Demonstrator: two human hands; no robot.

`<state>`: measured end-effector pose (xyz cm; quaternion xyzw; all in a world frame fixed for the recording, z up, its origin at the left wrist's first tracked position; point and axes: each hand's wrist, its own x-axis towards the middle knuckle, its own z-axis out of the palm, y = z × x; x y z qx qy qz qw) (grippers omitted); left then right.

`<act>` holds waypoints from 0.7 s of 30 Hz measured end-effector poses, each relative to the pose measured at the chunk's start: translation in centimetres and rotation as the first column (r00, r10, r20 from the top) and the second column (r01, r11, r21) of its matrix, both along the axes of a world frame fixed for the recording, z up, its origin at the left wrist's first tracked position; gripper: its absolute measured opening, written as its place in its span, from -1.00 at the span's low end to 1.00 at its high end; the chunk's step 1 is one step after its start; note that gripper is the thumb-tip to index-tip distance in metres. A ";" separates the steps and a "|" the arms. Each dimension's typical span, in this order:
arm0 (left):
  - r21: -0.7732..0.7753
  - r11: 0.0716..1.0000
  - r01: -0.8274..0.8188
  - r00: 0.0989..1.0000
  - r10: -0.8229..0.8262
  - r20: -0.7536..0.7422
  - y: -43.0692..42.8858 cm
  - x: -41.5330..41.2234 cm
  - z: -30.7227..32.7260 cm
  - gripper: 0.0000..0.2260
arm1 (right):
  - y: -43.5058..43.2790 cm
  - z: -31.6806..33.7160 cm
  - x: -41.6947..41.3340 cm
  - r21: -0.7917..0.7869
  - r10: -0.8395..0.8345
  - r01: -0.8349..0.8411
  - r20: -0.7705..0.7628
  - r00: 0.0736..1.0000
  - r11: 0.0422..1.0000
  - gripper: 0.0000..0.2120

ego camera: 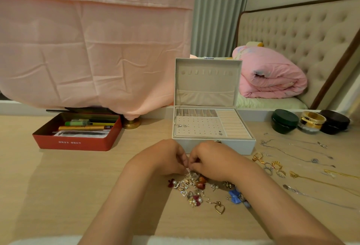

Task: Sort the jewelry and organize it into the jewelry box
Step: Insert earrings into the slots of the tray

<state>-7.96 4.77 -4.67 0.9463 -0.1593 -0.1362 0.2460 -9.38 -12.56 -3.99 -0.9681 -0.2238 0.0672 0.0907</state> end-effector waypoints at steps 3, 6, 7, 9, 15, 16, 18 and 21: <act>0.000 1.000 -0.005 1.000 0.005 -0.001 0.1 0.0 0.0 -0.91 | 0.2 0.2 -0.1 0.014 -0.008 0.008 -0.041 0.999 1.000 -0.89; 0.009 1.000 -0.001 1.000 0.001 -0.023 0.4 0.1 0.1 -0.92 | 0.2 0.1 -0.1 0.035 -0.039 0.041 -0.075 0.996 0.999 -0.93; 0.006 1.000 0.000 0.999 0.000 -0.035 0.5 0.1 0.2 -0.92 | 0.2 0.1 -0.2 0.037 -0.041 0.044 -0.079 0.996 0.998 -0.94; -0.010 1.000 0.003 0.998 -0.004 -0.066 0.6 0.1 0.3 -0.95 | 0.0 -0.1 -0.2 0.031 -0.037 0.040 -0.081 0.996 0.999 -0.94; -0.138 0.990 0.012 0.991 -0.030 -0.130 0.2 -0.2 0.4 -0.91 | -0.9 0.5 0.1 0.225 -0.052 0.088 -0.159 0.986 0.970 -0.93; -0.183 0.983 0.000 0.992 -0.023 -0.125 0.3 -0.1 0.6 -0.92 | -1.1 0.8 0.1 0.279 -0.057 0.100 -0.160 0.986 0.955 -0.93; -0.276 0.961 -0.027 0.994 -0.003 -0.108 0.5 -0.1 1.0 -0.92 | -1.3 1.0 0.4 0.385 -0.074 0.131 -0.160 0.984 0.914 -0.90; -0.414 0.908 -0.062 0.994 0.017 -0.112 0.9 -0.4 1.7 -0.91 | -1.4 1.2 0.4 0.577 -0.092 0.219 -0.242 0.966 0.787 -0.92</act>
